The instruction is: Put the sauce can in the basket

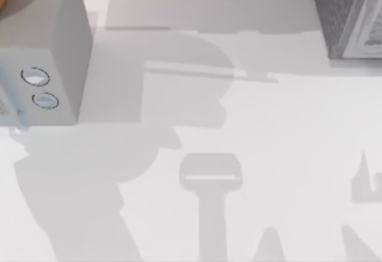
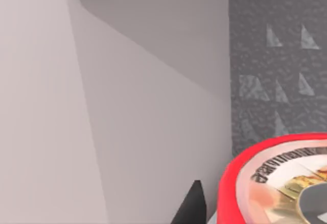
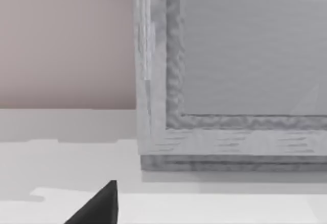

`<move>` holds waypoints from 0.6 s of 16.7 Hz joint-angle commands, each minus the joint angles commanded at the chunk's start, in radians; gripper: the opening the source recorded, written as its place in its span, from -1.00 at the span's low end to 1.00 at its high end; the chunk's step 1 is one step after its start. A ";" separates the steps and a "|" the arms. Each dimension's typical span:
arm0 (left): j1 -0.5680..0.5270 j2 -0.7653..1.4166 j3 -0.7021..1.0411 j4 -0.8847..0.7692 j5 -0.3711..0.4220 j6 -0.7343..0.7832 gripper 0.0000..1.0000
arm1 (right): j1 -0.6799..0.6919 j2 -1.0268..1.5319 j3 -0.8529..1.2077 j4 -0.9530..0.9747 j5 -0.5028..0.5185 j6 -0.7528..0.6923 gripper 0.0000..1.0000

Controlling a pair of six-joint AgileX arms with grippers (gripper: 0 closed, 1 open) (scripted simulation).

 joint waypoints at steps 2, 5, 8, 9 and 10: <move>0.000 0.001 0.001 -0.001 0.000 0.000 -1.00 | 0.000 0.000 0.000 0.000 0.000 0.000 1.00; 0.015 0.094 0.159 0.033 -0.070 0.001 -1.00 | 0.000 0.000 0.000 0.000 0.000 0.000 1.00; 0.003 0.081 0.124 0.050 -0.074 -0.003 -1.00 | 0.000 0.000 0.000 0.000 0.000 0.000 1.00; -0.006 0.070 0.098 0.061 -0.077 -0.006 -1.00 | 0.000 0.000 0.000 0.000 0.000 0.000 1.00; -0.017 0.056 0.067 0.074 -0.082 -0.010 -1.00 | 0.000 0.000 0.000 0.000 0.000 0.000 1.00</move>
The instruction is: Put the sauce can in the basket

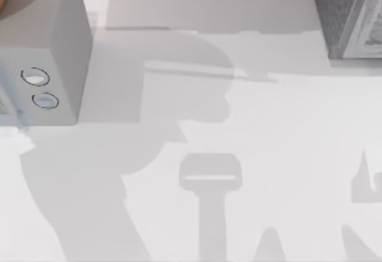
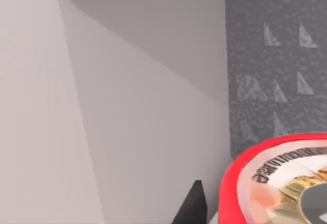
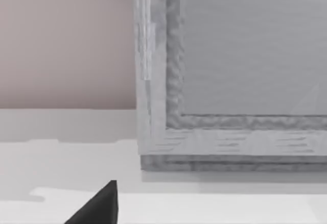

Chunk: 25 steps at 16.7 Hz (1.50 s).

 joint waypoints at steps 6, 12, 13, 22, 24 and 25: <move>-0.078 -0.089 -0.222 0.102 -0.025 -0.028 -1.00 | 0.000 0.000 0.000 0.000 0.000 0.000 1.00; -0.101 -0.115 -0.287 0.132 -0.033 -0.036 -1.00 | 0.000 0.000 0.000 0.000 0.000 0.000 1.00; -0.101 -0.115 -0.287 0.132 -0.033 -0.036 -1.00 | 0.000 0.000 0.000 0.000 0.000 0.000 1.00; -0.101 -0.115 -0.287 0.132 -0.033 -0.036 0.36 | 0.000 0.000 0.000 0.000 0.000 0.000 1.00; -0.101 -0.115 -0.287 0.132 -0.033 -0.036 0.66 | 0.000 0.000 0.000 0.000 0.000 0.000 1.00; -0.101 -0.115 -0.287 0.132 -0.033 -0.036 0.81 | 0.000 0.000 0.000 0.000 0.000 0.000 1.00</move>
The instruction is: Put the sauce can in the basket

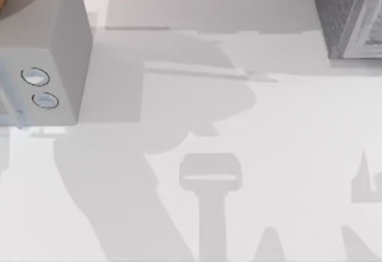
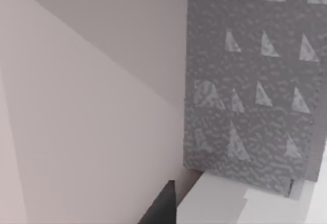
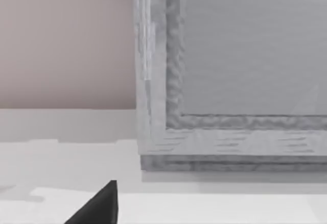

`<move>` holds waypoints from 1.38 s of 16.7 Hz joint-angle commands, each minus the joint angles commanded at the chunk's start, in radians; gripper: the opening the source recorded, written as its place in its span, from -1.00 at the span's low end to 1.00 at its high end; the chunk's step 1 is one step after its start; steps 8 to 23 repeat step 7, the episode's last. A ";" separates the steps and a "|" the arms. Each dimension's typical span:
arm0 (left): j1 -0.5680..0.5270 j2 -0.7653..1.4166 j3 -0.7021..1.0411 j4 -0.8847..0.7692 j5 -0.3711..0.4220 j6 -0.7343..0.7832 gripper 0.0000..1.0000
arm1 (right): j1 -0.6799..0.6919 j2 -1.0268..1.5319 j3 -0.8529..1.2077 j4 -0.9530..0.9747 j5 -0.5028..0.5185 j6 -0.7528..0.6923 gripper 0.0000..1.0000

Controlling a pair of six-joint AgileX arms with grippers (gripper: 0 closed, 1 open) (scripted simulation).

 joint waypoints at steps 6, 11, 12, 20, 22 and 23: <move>0.000 0.000 0.000 0.000 0.000 0.000 1.00 | 0.000 0.000 0.000 0.000 0.000 0.000 1.00; 0.000 0.000 0.000 0.000 0.000 0.000 1.00 | 0.000 0.000 0.000 0.000 0.000 0.000 1.00; 0.000 0.000 0.000 0.000 0.000 0.000 1.00 | 0.000 0.000 0.000 0.000 0.000 0.000 1.00; 0.000 0.000 0.000 0.000 0.000 0.000 1.00 | 0.000 0.000 0.000 0.000 0.000 0.000 1.00; 0.000 0.000 0.000 0.000 0.000 0.000 1.00 | 0.000 0.000 0.000 0.000 0.000 0.000 1.00; 0.000 0.000 0.000 0.000 0.000 0.000 1.00 | 0.000 0.000 0.000 0.000 0.000 0.000 1.00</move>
